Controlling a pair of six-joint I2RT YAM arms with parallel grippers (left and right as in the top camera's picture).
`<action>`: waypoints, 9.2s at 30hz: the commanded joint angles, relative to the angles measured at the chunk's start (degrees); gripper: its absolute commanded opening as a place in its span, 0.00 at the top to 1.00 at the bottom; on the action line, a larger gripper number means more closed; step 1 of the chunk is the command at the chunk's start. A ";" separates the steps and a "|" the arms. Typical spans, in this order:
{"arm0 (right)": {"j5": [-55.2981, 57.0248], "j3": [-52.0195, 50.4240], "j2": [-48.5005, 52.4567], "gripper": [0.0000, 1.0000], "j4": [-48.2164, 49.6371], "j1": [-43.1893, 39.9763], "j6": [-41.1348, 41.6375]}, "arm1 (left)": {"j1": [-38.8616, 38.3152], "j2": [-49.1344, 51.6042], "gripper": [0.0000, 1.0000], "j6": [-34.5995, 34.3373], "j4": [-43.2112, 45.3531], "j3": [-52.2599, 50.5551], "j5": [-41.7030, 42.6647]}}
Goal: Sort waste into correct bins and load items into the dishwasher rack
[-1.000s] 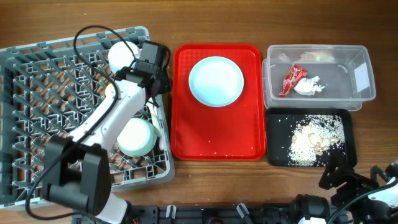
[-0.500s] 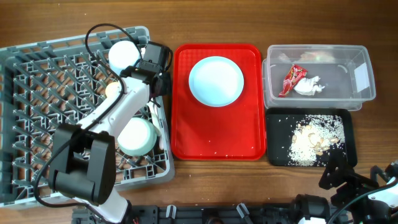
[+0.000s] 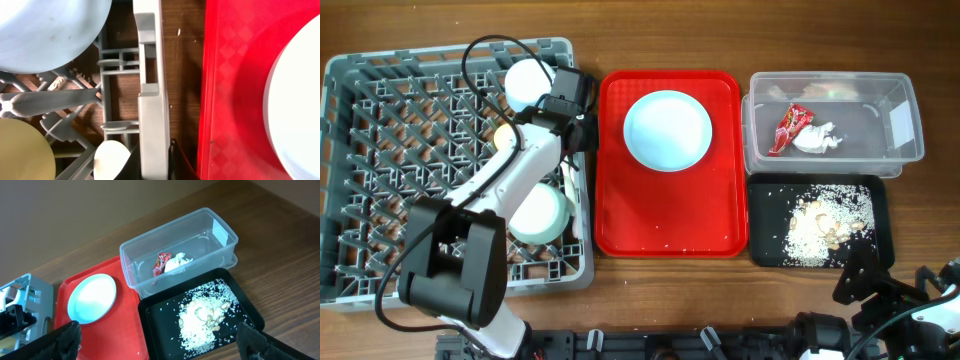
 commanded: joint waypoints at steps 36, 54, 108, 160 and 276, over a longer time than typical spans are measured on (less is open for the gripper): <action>-0.33 -0.04 -0.37 0.00 -0.02 -0.13 -0.37 | -4.44 0.98 0.96 -6.75 1.70 0.83 -4.22; -0.33 -0.04 -0.37 0.00 -0.02 -0.13 -0.37 | -4.33 -23.19 0.65 -8.50 -8.74 3.82 -9.57; -0.33 -0.04 -0.37 0.00 -0.02 -0.13 -0.37 | -2.25 -1.68 0.96 -12.41 -11.63 -0.94 6.43; -0.33 -0.04 -0.37 0.00 -0.04 -0.13 -0.37 | -17.53 -0.31 0.66 -12.35 -4.96 18.51 15.10; -0.33 -0.04 -0.37 0.00 -0.04 -0.13 -0.35 | 24.00 -2.60 0.96 -23.28 -8.07 15.23 62.84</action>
